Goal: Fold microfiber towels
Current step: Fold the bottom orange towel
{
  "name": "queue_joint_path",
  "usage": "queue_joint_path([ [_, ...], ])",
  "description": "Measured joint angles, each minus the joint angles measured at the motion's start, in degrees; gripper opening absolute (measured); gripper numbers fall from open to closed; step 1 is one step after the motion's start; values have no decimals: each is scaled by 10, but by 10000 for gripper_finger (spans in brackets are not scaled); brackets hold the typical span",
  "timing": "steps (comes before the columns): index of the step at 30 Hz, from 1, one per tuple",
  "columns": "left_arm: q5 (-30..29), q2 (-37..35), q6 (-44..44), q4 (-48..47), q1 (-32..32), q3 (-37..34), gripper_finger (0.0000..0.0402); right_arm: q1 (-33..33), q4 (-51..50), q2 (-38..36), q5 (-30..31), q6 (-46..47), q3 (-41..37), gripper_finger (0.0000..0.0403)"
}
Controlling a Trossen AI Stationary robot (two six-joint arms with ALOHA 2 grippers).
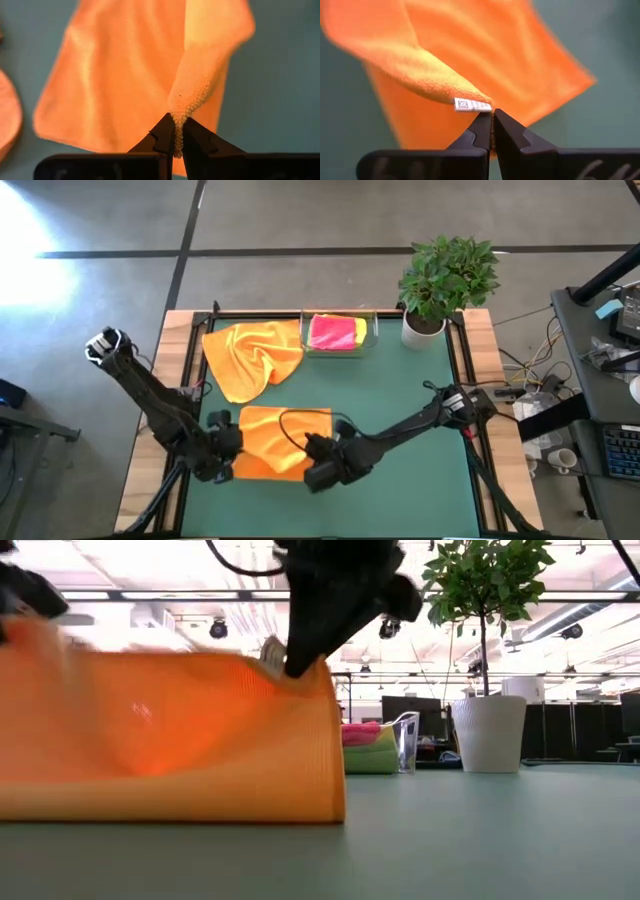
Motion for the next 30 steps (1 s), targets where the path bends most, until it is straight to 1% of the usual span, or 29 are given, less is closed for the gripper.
queue_joint_path([
  [3, -2, 2, 0, -15, 32, -9, 10, -17, 0, 0, 41, 7, -8, 8],
  [5, -5, 2, 0, -37, 49, -15, 10, -28, 0, 0, 50, 15, -14, 8],
  [9, -31, 2, -15, -72, 85, -16, 10, -50, 2, 0, 41, 26, -34, 8],
  [14, -31, 9, -12, -89, 121, -17, 10, -65, 2, 0, 37, 54, -57, 8],
  [21, -31, 35, -15, -87, 149, -39, 10, -92, 2, 0, 28, 97, -86, 8],
  [30, -31, 81, -16, -87, 155, -42, 10, -112, 12, 0, 26, 86, -89, 8],
])
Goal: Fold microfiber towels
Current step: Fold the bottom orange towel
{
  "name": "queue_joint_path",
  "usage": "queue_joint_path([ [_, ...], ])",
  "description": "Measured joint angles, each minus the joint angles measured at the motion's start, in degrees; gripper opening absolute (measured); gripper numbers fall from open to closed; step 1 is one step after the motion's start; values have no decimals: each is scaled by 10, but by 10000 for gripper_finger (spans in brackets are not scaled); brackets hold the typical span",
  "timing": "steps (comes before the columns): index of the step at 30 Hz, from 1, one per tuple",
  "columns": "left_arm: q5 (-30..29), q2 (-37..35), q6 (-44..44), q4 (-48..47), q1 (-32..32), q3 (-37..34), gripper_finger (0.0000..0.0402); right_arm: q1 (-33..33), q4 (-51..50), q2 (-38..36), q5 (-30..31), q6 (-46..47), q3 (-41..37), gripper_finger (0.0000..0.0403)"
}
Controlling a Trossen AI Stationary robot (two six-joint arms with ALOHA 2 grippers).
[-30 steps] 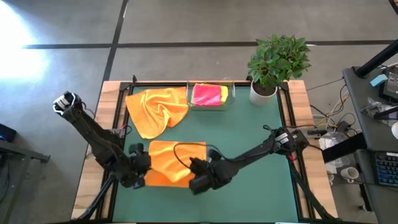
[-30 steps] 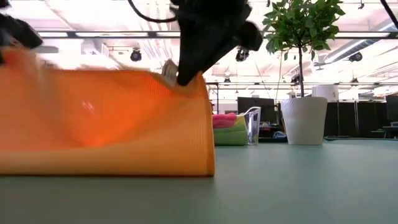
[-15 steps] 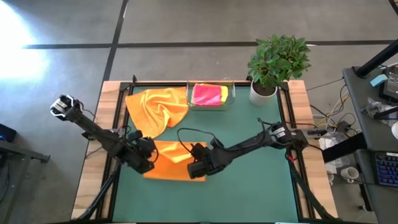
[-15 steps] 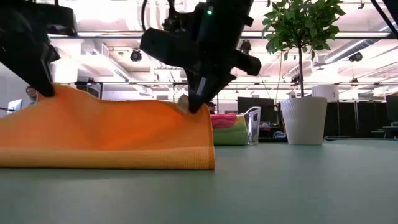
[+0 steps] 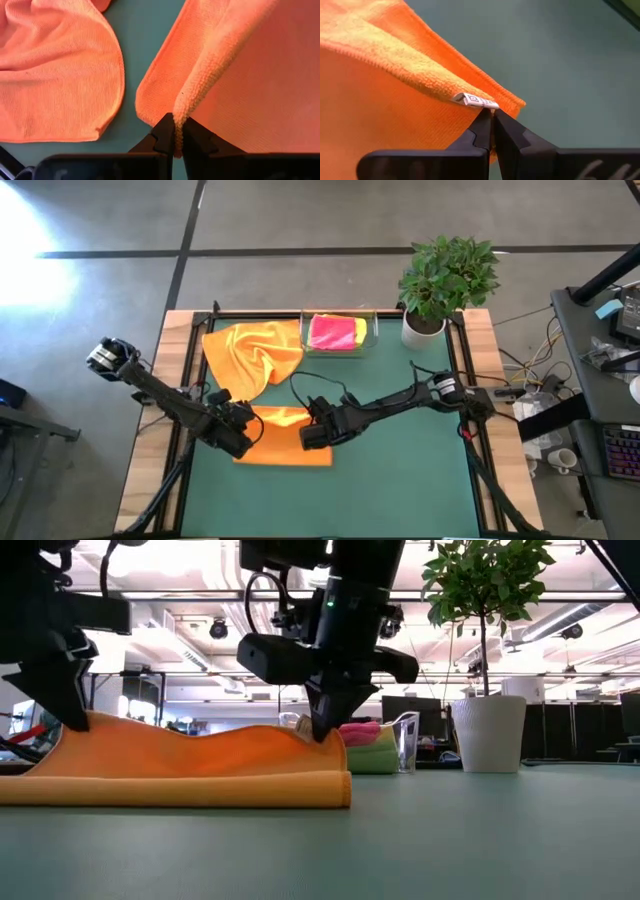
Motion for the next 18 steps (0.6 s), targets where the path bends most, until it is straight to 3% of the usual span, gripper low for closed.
queue_joint_path([
  [5, 0, 8, 0, -1, 0, 2, 29, -3, 8, 0, -3, 4, 0, 8],
  [15, 7, 0, -5, -24, 0, 4, 128, -8, 9, 0, -8, 21, 0, 8],
  [18, 10, 0, -31, -55, 3, 4, 148, -18, 9, 0, -34, 38, 0, 8],
])
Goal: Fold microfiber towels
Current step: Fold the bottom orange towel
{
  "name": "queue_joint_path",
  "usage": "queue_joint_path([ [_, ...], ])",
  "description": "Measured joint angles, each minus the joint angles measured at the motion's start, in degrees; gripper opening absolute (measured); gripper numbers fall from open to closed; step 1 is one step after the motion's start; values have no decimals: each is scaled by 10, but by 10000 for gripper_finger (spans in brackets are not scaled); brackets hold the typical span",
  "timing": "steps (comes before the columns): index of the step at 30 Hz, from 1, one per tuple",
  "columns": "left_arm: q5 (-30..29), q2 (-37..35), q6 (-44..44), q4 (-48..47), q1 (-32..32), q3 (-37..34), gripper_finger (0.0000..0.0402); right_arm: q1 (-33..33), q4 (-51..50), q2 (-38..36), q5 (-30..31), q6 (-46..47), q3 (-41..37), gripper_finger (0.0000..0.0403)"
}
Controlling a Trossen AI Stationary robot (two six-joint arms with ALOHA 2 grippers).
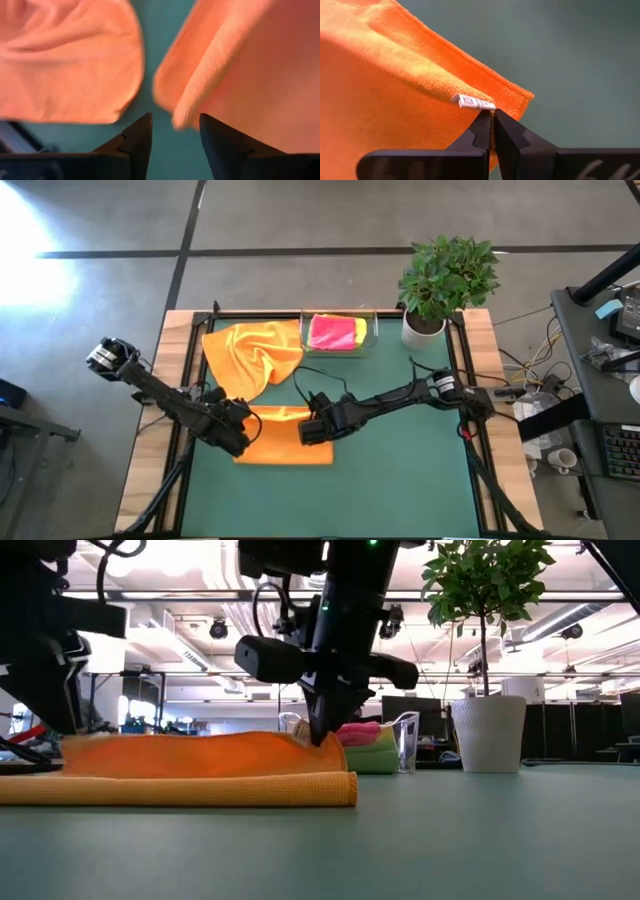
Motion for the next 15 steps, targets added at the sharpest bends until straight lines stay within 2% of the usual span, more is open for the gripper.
queue_joint_path([
  [5, 0, 0, -29, -37, 8, -2, 159, -21, 0, 0, -51, 5, 0, 8],
  [11, 5, 0, -29, -36, 16, 1, 160, -29, 4, 0, -56, -1, 0, 13],
  [15, 32, -1, -25, -36, 16, 1, 160, -29, 4, 0, -56, -17, 2, 34],
])
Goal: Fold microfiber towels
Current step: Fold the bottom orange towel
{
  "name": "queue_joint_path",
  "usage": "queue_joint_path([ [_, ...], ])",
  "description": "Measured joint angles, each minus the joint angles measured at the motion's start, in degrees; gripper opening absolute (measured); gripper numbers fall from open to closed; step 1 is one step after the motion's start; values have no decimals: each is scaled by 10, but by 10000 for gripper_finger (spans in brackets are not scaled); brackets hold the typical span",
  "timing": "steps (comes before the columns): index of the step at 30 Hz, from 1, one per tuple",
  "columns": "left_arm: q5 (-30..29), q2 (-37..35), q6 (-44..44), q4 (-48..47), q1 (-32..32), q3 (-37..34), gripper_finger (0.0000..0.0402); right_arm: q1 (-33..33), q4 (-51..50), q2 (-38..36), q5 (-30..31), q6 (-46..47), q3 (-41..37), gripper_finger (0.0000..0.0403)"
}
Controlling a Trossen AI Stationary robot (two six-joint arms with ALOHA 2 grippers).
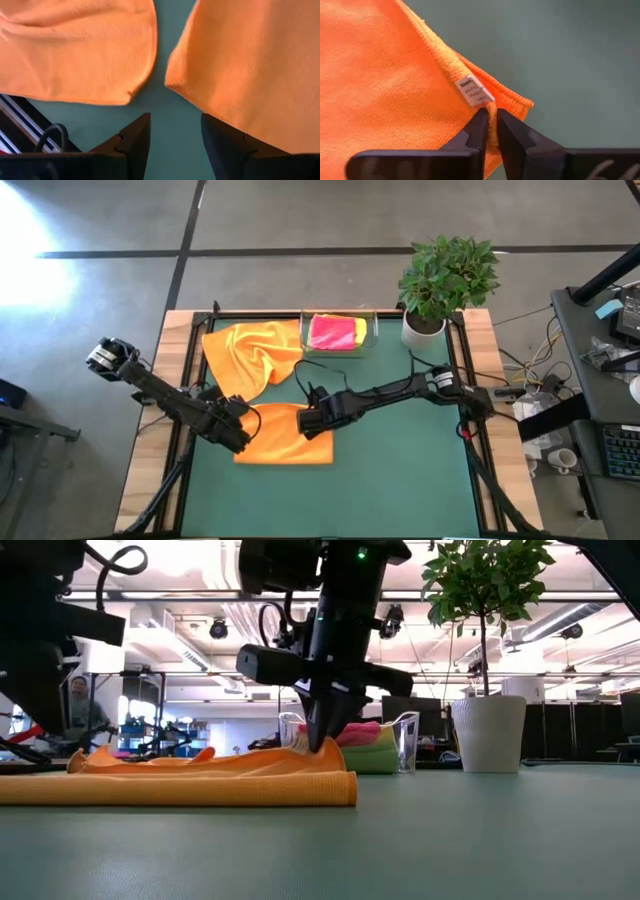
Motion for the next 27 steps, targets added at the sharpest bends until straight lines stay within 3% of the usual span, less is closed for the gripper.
queue_joint_path([
  [9, 49, -2, 32, 16, -4, 7, 160, 0, -22, -12, -1, -22, 1, 114],
  [14, 50, -7, 56, 96, -12, 8, 160, 4, -28, -27, -25, -38, 1, 141],
  [21, 52, -7, 133, 247, -21, -9, 160, 36, -20, -28, -114, -79, 2, 146],
  [27, 53, -7, 136, 262, -20, -36, 160, 65, 6, -18, -183, -86, -6, 126],
])
